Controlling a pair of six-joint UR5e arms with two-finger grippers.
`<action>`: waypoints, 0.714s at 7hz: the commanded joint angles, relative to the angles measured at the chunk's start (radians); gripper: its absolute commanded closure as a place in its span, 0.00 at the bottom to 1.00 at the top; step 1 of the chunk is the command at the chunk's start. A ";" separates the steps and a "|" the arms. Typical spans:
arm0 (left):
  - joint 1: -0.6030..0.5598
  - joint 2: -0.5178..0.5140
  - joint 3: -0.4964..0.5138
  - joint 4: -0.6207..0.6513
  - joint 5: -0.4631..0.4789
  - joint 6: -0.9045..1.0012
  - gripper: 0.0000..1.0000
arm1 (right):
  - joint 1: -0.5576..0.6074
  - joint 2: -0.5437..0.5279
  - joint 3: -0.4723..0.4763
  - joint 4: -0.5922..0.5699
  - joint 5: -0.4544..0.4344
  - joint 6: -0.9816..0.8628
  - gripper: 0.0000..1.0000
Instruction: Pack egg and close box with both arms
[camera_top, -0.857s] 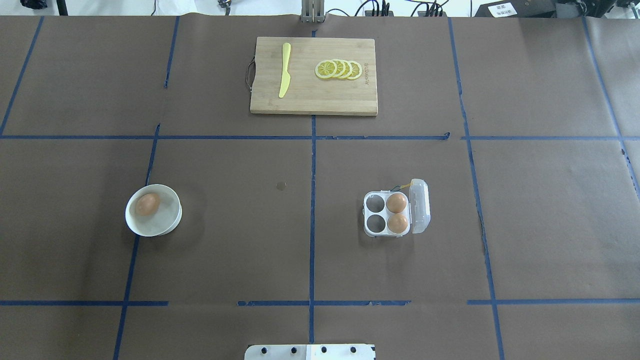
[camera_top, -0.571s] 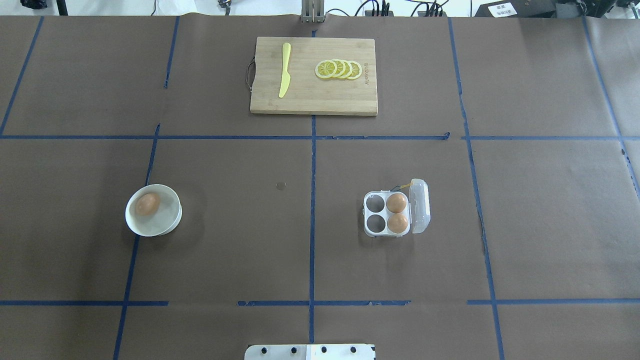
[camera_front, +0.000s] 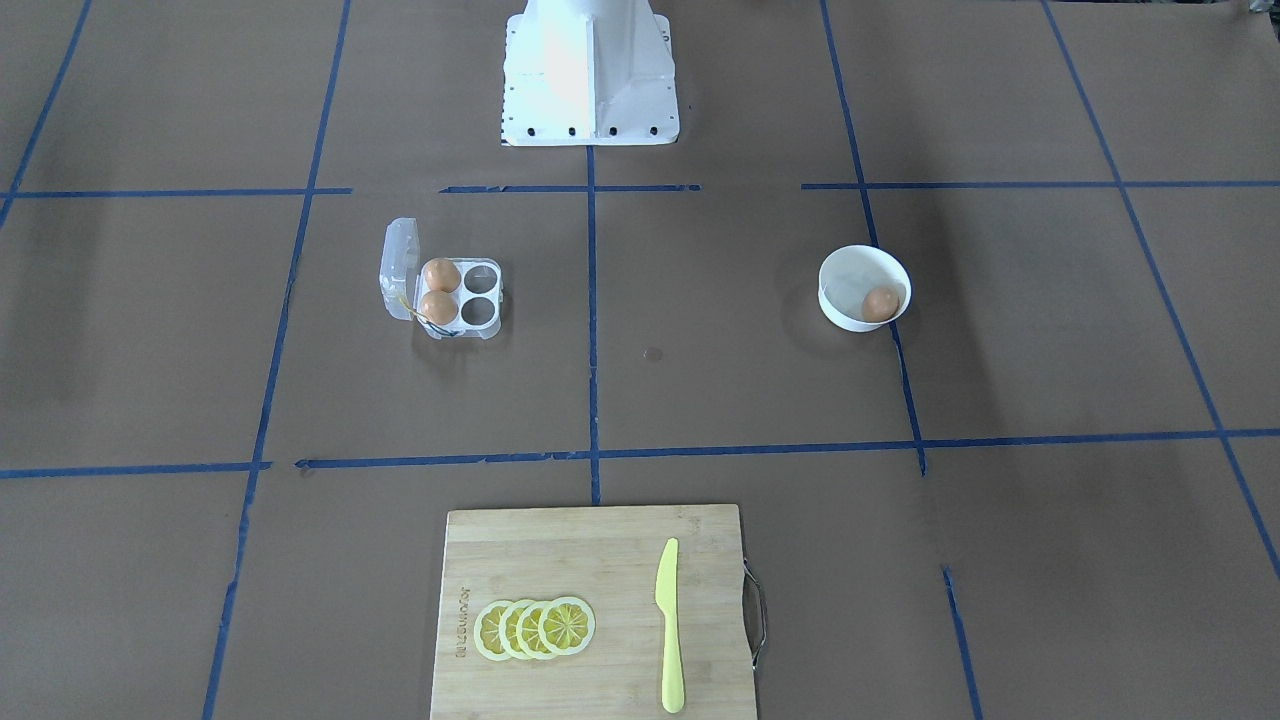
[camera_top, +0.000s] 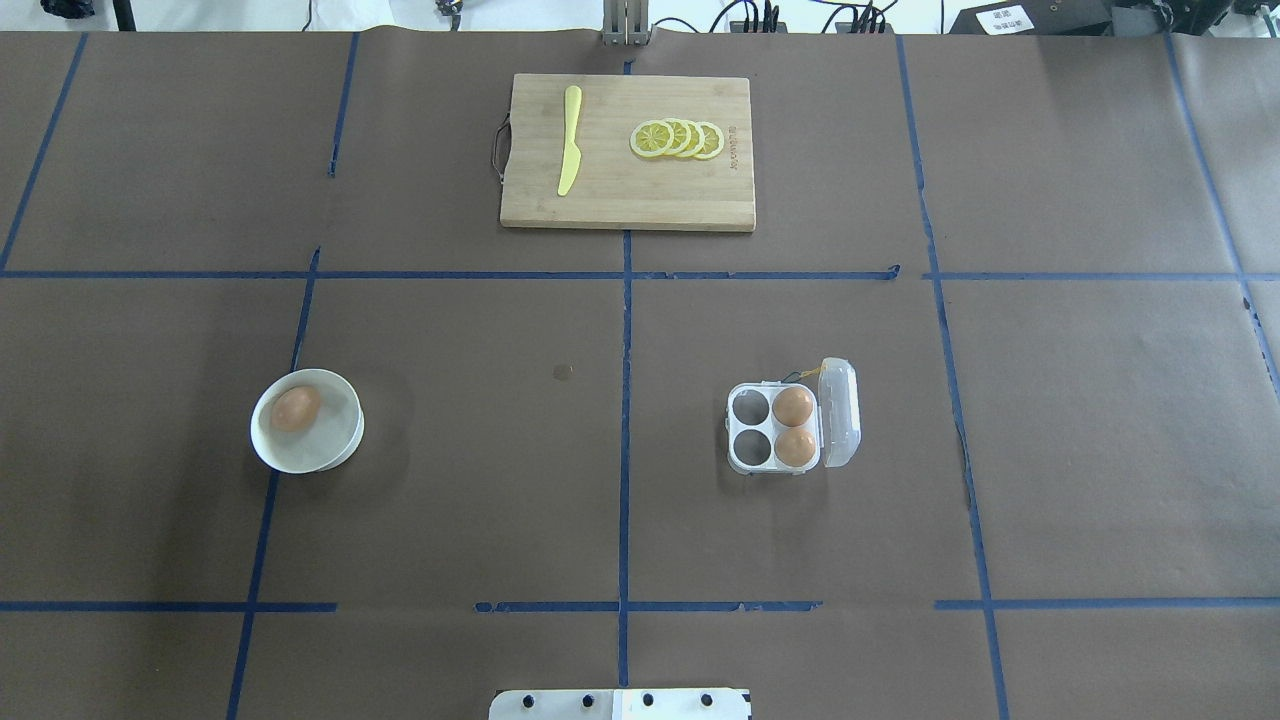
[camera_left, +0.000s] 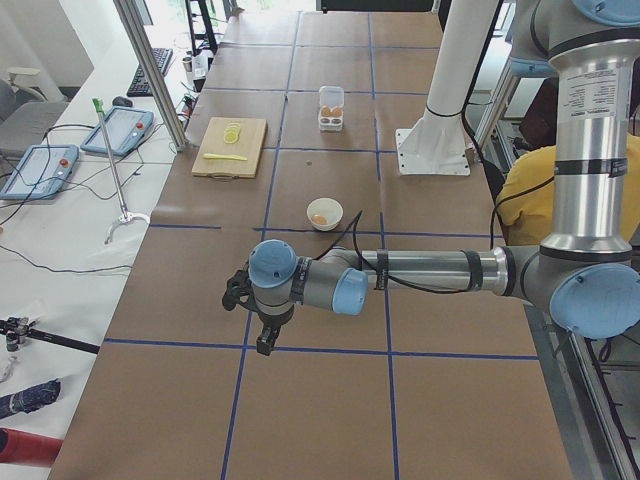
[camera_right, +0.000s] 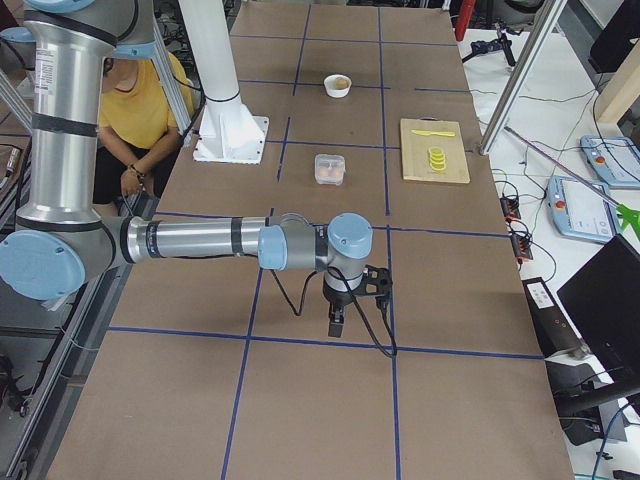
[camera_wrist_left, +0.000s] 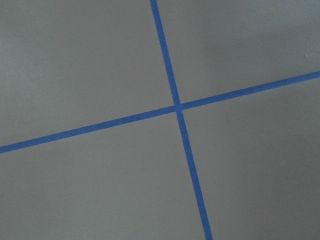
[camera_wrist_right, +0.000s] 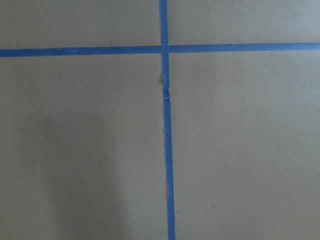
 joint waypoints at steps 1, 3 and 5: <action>0.039 -0.001 0.000 -0.107 -0.007 -0.005 0.00 | -0.063 0.021 0.037 0.002 0.016 0.007 0.00; 0.067 -0.009 -0.003 -0.241 -0.071 0.007 0.00 | -0.066 0.050 0.086 0.002 0.054 0.010 0.00; 0.081 -0.101 -0.003 -0.305 -0.068 -0.005 0.00 | -0.072 0.135 0.092 0.002 0.044 0.008 0.00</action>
